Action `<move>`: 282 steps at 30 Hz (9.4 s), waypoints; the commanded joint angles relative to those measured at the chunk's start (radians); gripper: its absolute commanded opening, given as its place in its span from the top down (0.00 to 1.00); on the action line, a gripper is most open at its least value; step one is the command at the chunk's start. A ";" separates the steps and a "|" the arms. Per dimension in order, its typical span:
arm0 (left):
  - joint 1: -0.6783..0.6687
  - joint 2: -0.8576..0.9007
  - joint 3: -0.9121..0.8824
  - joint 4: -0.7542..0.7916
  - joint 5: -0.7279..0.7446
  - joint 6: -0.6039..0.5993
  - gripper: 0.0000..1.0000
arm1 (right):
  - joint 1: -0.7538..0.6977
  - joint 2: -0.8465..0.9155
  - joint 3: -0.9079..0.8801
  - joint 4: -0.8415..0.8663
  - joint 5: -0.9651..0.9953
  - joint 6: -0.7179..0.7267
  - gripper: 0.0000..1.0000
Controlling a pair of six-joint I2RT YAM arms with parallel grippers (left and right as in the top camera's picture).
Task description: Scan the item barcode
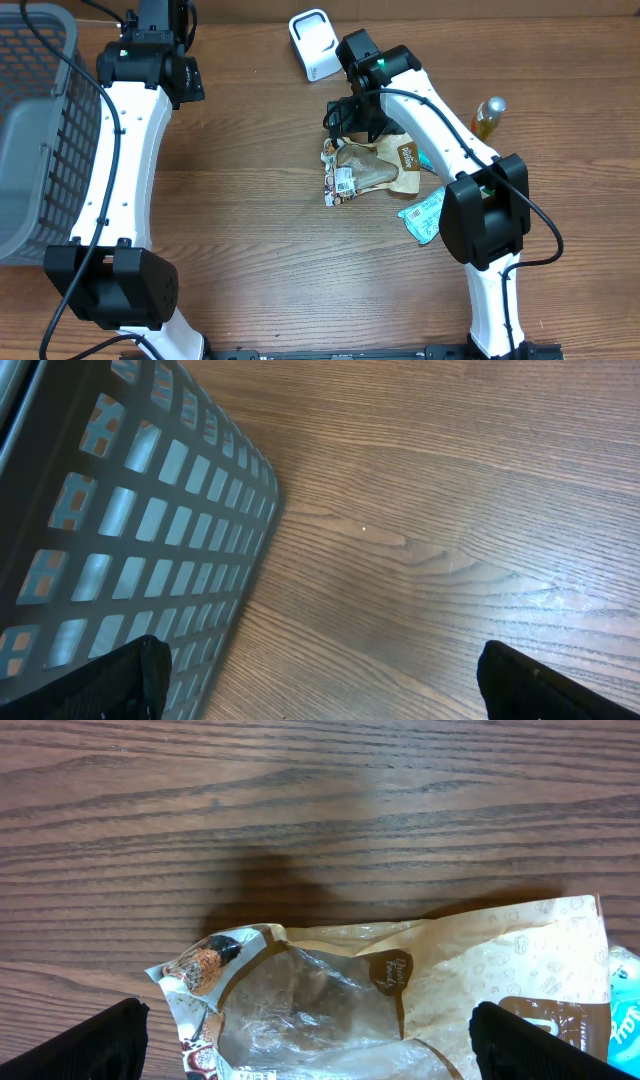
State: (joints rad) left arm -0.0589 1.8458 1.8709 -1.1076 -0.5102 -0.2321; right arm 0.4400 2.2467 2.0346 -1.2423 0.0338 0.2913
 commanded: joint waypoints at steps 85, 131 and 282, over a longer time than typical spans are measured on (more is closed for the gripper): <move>-0.007 -0.019 0.016 0.001 -0.013 0.008 0.00 | -0.302 -2.229 -1.498 0.908 0.049 -0.093 0.00; -0.007 -0.019 0.016 0.002 -0.013 0.008 0.01 | -0.301 -2.244 -2.027 1.158 -0.043 -0.326 0.00; 0.072 -1.842 -1.866 1.032 0.492 0.207 0.00 | -0.301 -2.244 -2.027 1.158 -0.043 -0.326 0.00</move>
State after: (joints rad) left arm 0.0074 0.0109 0.0082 -0.0761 -0.0330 -0.0483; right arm 0.1436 0.0109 0.0185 -0.0898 -0.0177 -0.0269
